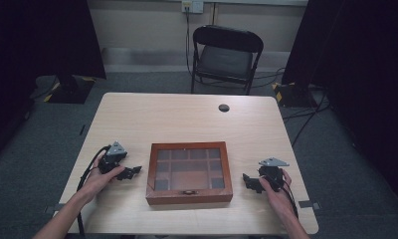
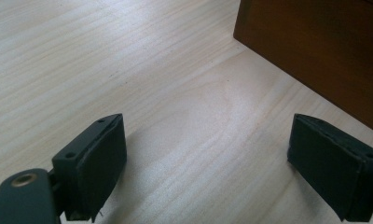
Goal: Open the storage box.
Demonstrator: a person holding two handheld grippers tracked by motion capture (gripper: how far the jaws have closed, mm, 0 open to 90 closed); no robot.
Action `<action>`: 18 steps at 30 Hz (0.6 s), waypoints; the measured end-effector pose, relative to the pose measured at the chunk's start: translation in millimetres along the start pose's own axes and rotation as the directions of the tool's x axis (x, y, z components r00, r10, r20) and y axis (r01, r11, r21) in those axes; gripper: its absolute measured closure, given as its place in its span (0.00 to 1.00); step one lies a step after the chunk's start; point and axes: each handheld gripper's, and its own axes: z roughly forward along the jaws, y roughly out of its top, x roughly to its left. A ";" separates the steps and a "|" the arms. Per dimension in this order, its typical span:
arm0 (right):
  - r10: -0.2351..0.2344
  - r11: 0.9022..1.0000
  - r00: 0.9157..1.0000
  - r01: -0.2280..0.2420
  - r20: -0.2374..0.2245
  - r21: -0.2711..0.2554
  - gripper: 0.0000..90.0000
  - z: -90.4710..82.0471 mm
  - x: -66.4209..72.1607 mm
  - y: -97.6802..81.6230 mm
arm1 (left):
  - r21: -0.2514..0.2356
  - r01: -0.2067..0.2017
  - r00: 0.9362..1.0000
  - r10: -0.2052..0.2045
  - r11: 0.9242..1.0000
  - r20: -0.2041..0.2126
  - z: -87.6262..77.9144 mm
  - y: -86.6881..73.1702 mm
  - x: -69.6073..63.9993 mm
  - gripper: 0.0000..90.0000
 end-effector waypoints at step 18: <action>0.029 0.999 0.994 -0.032 -0.103 -0.029 0.28 -23.4 2.9 19.8 | 0.000 0.018 1.000 -0.018 1.000 -0.012 0.7 0.3 -1.9 0.11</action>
